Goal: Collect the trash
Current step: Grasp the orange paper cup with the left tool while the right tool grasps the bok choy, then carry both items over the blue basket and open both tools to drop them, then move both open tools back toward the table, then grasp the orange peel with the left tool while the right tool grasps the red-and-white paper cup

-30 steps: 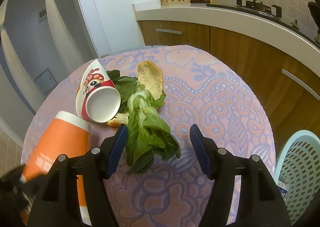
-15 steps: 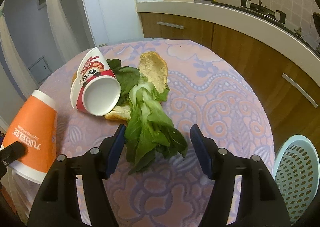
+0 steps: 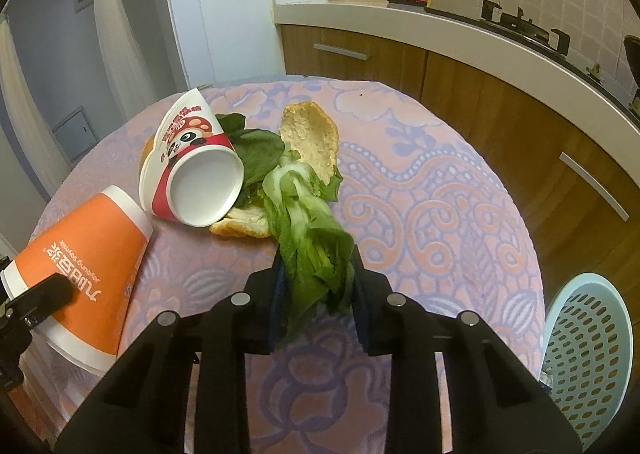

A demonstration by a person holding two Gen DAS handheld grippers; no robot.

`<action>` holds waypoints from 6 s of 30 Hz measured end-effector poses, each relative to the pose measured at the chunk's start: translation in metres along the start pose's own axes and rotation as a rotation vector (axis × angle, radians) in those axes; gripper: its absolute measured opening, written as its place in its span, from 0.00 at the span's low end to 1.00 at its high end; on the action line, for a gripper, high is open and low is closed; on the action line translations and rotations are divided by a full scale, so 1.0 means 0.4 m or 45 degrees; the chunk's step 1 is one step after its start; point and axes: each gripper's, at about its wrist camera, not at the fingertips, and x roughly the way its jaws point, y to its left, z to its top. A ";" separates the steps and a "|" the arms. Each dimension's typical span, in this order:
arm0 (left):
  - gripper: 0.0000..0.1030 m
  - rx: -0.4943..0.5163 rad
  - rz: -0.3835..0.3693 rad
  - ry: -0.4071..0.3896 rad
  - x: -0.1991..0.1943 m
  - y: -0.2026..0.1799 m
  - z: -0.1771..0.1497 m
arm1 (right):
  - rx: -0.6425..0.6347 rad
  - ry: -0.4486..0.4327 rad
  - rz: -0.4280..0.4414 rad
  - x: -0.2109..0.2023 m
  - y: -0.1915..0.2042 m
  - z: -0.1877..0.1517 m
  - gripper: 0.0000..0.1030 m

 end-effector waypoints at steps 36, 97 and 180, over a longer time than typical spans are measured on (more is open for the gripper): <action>0.45 0.234 -0.291 -0.237 -0.120 -0.281 0.014 | 0.353 -0.415 -0.029 -0.402 -0.260 -0.183 0.18; 0.80 0.400 -0.749 0.003 0.086 -0.673 0.027 | 0.836 -0.210 -0.322 -0.453 -0.646 -0.382 0.49; 0.39 0.185 -0.174 0.106 0.288 0.091 0.227 | 0.114 -0.242 0.243 -0.074 0.045 0.023 0.47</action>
